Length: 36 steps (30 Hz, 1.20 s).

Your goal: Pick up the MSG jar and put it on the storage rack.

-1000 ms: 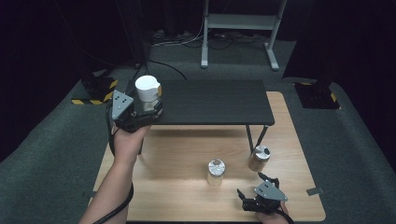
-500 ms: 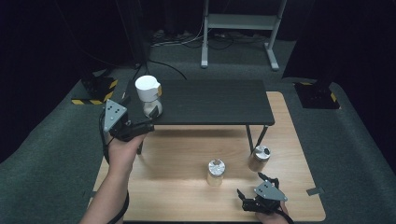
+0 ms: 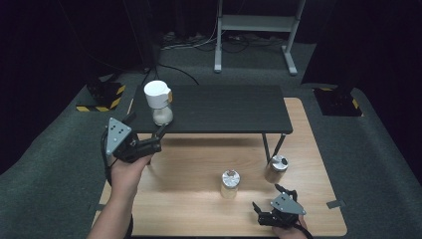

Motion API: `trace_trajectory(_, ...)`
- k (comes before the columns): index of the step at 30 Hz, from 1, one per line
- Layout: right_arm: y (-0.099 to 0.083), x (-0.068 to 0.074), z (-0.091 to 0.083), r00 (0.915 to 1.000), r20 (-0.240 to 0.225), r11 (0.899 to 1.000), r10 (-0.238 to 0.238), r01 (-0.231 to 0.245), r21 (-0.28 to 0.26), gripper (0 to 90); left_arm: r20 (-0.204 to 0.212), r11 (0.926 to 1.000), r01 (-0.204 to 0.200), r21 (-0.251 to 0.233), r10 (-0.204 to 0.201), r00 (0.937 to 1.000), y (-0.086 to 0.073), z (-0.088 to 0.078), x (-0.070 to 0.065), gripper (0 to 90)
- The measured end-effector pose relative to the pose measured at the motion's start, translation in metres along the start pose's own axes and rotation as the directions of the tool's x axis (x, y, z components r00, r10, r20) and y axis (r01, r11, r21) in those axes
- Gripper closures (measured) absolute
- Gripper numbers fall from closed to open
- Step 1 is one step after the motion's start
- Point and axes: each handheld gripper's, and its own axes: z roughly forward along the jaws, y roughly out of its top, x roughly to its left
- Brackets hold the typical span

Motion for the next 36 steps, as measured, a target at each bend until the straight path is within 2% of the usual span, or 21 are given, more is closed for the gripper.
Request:
trace_trajectory(8,0.0,0.0,0.0,1.0,0.0,1.0,0.001,-0.001,0.0,0.6,-0.001,0.9998,-0.006,0.019,0.006,1.0,-0.008,-0.01,-0.001,0.3)
trace_trajectory(16,0.0,0.0,0.0,1.0,0.001,1.0,0.001,-0.001,-0.001,0.5,0.001,0.9989,-0.003,0.046,0.003,1.0,-0.023,-0.018,-0.004,0.3)
trace_trajectory(27,0.0,0.0,0.0,1.0,0.002,1.0,0.0,0.0,-0.003,0.6,0.011,0.9957,0.008,0.093,-0.009,0.9999,-0.052,-0.026,-0.01,0.4)
trace_trajectory(36,0.0,0.0,0.0,1.0,0.002,1.0,0.0,0.0,-0.005,0.5,0.014,0.9902,0.017,0.138,-0.019,0.9997,-0.079,-0.034,-0.012,0.4)
